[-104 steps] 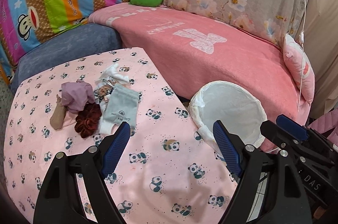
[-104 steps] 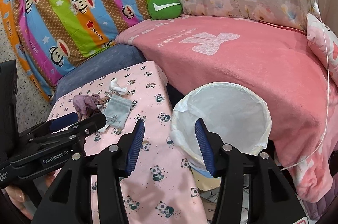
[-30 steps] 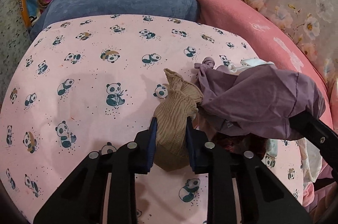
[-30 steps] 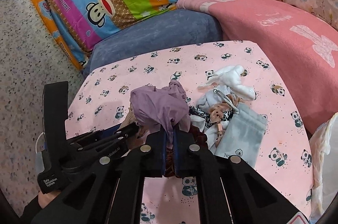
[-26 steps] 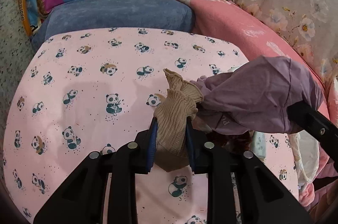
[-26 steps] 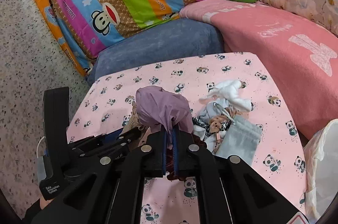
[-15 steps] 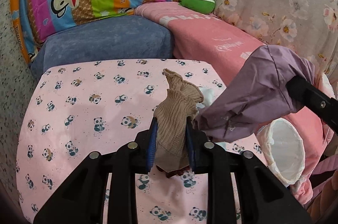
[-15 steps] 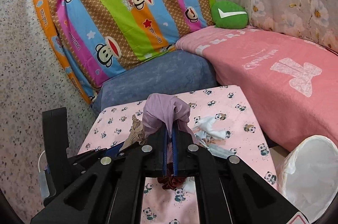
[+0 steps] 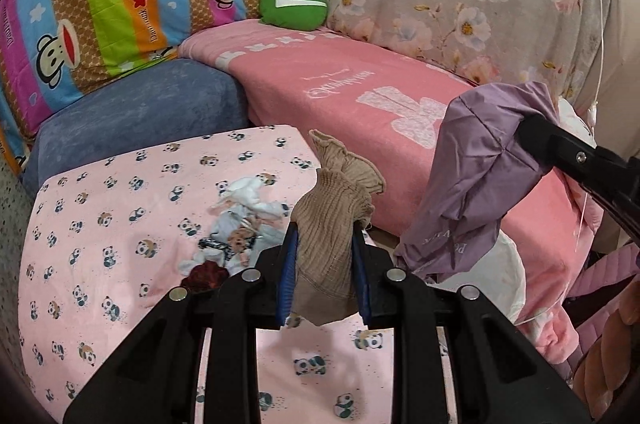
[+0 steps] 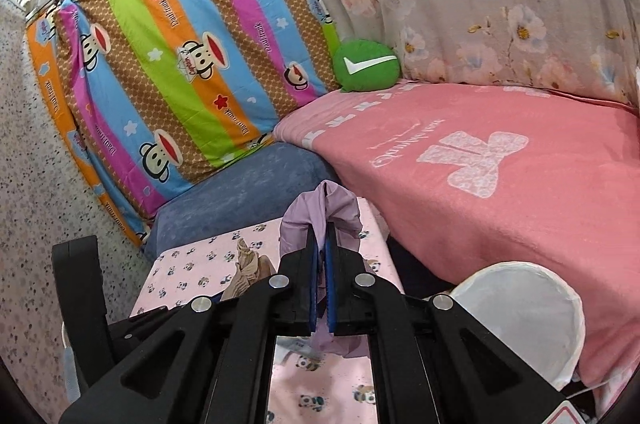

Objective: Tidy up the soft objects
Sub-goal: 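Carry the stocking and purple cloth in both tools over the bin, then open both tools to drop the stocking and purple cloth into the bin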

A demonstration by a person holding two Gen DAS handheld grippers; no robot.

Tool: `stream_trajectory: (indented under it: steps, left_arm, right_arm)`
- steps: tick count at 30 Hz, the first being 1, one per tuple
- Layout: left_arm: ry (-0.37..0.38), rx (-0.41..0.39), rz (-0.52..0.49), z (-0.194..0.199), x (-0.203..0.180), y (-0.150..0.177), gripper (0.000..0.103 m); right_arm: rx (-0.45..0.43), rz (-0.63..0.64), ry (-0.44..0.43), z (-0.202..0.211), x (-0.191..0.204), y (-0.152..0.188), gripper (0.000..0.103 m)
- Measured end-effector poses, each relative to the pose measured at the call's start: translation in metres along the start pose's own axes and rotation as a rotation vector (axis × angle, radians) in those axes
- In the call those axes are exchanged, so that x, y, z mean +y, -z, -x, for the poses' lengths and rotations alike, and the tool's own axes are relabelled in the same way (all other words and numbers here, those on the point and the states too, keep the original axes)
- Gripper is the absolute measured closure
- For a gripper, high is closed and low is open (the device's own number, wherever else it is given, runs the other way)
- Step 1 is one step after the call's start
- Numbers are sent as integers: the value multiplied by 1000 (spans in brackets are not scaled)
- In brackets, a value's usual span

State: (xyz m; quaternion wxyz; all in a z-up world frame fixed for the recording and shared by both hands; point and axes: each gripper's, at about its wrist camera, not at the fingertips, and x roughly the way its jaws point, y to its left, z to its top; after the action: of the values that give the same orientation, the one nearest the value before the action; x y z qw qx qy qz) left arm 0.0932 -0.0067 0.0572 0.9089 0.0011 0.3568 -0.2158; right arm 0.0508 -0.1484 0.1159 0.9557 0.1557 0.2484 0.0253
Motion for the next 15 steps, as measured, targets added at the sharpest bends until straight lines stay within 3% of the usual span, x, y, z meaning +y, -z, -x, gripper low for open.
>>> stream_trajectory:
  steps: [8,15]
  left_arm:
    - [87,34,-72,-15,-60,4,79]
    - [140,64,-112,-28,-100,7,79]
  right_arm:
    - [4,-76,103,22,-78,6,98]
    - [20,-118,158,26,-122,15,98]
